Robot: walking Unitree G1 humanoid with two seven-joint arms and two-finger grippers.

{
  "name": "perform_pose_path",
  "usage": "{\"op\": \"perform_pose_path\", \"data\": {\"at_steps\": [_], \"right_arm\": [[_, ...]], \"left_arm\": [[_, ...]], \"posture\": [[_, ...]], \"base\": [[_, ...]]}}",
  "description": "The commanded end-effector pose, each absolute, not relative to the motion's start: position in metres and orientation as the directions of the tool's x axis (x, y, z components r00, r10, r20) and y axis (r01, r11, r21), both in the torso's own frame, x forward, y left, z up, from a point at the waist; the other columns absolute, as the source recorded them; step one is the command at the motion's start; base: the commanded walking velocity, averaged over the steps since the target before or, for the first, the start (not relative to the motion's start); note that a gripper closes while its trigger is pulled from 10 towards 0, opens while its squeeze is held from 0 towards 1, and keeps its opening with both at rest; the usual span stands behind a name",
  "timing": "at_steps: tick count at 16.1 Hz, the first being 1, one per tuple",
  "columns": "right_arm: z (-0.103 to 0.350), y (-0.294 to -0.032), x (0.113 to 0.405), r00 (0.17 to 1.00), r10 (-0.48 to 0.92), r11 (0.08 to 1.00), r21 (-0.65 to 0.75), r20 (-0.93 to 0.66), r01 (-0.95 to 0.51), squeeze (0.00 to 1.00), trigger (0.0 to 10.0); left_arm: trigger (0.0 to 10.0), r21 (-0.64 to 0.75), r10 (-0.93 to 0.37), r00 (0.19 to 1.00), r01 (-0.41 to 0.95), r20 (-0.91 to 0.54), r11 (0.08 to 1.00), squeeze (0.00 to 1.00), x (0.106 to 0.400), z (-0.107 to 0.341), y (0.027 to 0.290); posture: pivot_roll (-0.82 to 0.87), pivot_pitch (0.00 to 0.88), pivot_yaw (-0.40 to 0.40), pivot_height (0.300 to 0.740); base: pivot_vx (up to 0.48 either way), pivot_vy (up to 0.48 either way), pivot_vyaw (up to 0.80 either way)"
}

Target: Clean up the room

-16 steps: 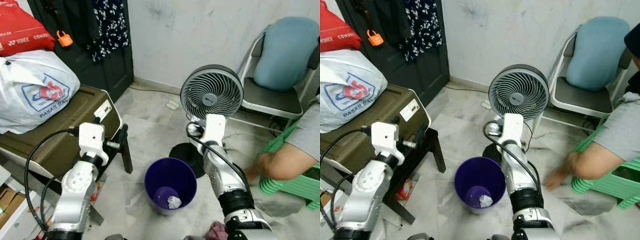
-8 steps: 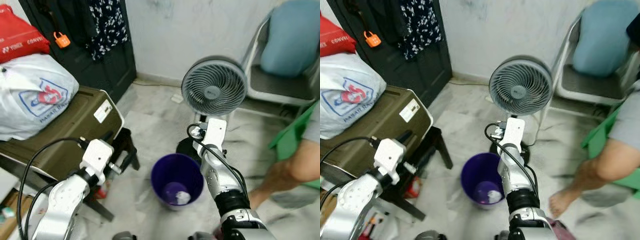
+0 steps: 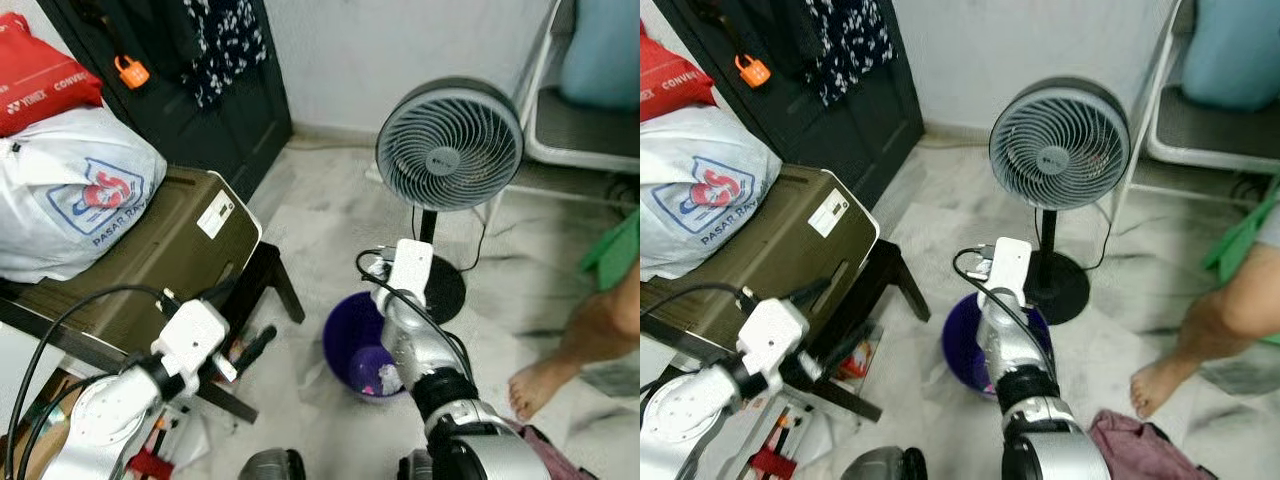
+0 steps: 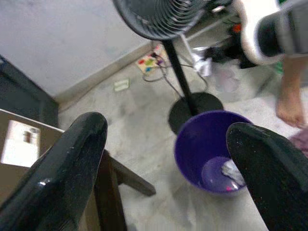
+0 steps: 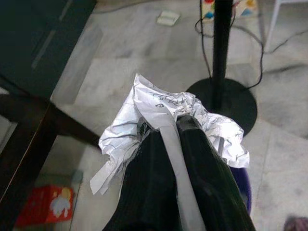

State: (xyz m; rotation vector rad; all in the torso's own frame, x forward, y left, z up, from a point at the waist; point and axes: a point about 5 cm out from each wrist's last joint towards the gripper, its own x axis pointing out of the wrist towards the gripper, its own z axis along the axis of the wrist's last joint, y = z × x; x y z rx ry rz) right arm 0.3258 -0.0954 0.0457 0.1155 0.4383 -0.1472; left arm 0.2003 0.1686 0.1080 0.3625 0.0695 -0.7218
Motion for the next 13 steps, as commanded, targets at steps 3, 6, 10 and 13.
{"op": "perform_pose_path", "data": {"at_steps": [3,6,10,13], "right_arm": [[0.038,-0.089,0.325,0.855,-0.144,0.978,0.059,-0.498,0.199,0.00,10.0],[0.026,-0.094,0.321,0.809,-0.167,0.974,0.035,-0.563,0.225,0.00,10.0],[0.029,-0.103,0.325,0.819,-0.196,0.969,0.023,-0.540,0.247,0.00,10.0],[0.037,-0.098,0.332,0.840,-0.172,0.973,0.043,-0.514,0.226,0.00,10.0]], "left_arm": [[10.0,0.311,-0.641,0.742,0.667,-0.198,0.677,0.00,0.197,0.113,0.169],[10.0,0.295,-0.639,0.736,0.676,-0.224,0.675,0.00,0.190,0.113,0.172],[10.0,0.287,-0.632,0.742,0.670,-0.223,0.685,0.00,0.191,0.114,0.170],[10.0,0.282,-0.622,0.745,0.667,-0.241,0.689,0.00,0.182,0.114,0.173]], "posture": [[0.10,0.185,0.195,0.740],[0.10,0.198,0.193,0.740],[0.11,0.209,0.195,0.740],[0.13,0.224,0.201,0.740]], "base": [[0.000,0.000,0.00],[0.000,0.000,0.00],[0.000,0.000,0.00],[0.000,0.000,0.00]]}}
